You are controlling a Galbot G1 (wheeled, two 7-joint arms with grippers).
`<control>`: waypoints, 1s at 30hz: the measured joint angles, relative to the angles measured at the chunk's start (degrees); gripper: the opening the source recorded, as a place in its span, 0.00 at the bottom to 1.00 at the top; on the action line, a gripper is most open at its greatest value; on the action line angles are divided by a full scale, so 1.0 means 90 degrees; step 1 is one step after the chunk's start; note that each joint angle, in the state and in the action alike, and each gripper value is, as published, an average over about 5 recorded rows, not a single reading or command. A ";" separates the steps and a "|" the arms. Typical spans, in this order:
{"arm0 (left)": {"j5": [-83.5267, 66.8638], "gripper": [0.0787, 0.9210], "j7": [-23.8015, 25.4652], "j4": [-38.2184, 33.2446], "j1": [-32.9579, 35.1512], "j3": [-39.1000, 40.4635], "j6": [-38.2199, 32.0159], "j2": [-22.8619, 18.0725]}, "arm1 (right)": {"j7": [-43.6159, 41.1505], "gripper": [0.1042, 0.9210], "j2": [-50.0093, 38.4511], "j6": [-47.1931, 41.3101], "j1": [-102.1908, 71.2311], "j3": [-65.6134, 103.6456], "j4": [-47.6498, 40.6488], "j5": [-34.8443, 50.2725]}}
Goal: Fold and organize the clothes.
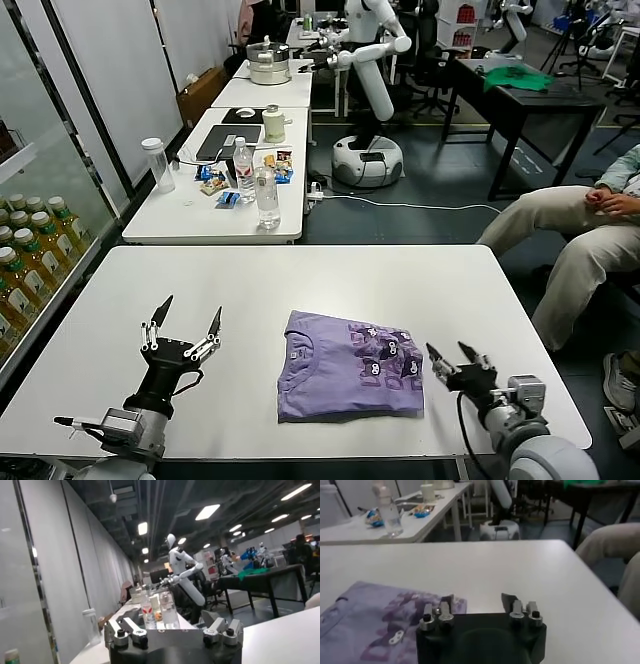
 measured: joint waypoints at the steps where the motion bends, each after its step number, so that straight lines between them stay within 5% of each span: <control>1: 0.0008 0.88 0.0015 0.0021 -0.0016 0.0000 -0.0028 0.0001 | -0.0040 0.76 0.0008 0.0040 0.0007 0.0069 0.0009 -0.0104; 7: 0.0019 0.88 0.0132 0.0176 -0.0147 0.0013 -0.0235 -0.0020 | -0.0352 0.87 0.0067 0.0440 0.0153 0.0311 -0.0059 -0.0915; 30: -0.0309 0.88 0.0721 0.1012 -0.1143 0.0211 -0.0673 -0.0123 | -0.1104 0.88 0.0326 0.1859 0.0811 0.0507 -0.1273 -0.2887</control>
